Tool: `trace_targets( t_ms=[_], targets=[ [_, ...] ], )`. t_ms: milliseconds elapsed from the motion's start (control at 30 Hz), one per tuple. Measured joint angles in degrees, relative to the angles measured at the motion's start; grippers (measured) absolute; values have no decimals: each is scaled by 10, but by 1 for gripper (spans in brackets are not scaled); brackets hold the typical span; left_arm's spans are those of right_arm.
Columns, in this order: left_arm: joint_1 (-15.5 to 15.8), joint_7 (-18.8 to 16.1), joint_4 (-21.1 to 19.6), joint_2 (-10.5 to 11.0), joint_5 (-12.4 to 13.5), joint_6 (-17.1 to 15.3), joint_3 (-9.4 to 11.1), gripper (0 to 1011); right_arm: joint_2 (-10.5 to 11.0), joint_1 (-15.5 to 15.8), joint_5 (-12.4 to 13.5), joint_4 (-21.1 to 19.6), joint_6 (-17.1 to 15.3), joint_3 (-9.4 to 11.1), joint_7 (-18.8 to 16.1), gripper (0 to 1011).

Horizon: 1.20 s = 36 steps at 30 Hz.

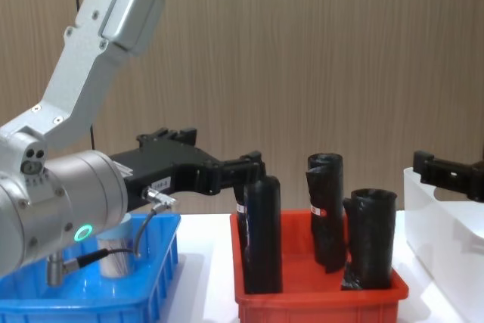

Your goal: Pick the cotton swabs from the blue box and place them into the white box.

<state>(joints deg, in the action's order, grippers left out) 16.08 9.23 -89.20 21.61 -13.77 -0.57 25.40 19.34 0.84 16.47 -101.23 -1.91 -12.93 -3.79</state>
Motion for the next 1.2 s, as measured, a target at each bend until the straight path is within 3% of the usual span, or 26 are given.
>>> trace_targets(
  t_ms=[267,433,867,1200],
  targets=[
    [-18,-60,-28,2,16,-2,5,1004,0,0,0,0,0,0,0,1002],
    [-24,-81,-38,3,22,-3,6,1004,0,0,0,0,0,0,0,1001],
    [-25,-86,-40,3,23,-3,7,1004,0,0,0,0,0,0,-1,1001],
    [-25,-86,-40,3,23,-2,6,1004,0,-7,4,5,-18,1,-23,1002]
  ],
)
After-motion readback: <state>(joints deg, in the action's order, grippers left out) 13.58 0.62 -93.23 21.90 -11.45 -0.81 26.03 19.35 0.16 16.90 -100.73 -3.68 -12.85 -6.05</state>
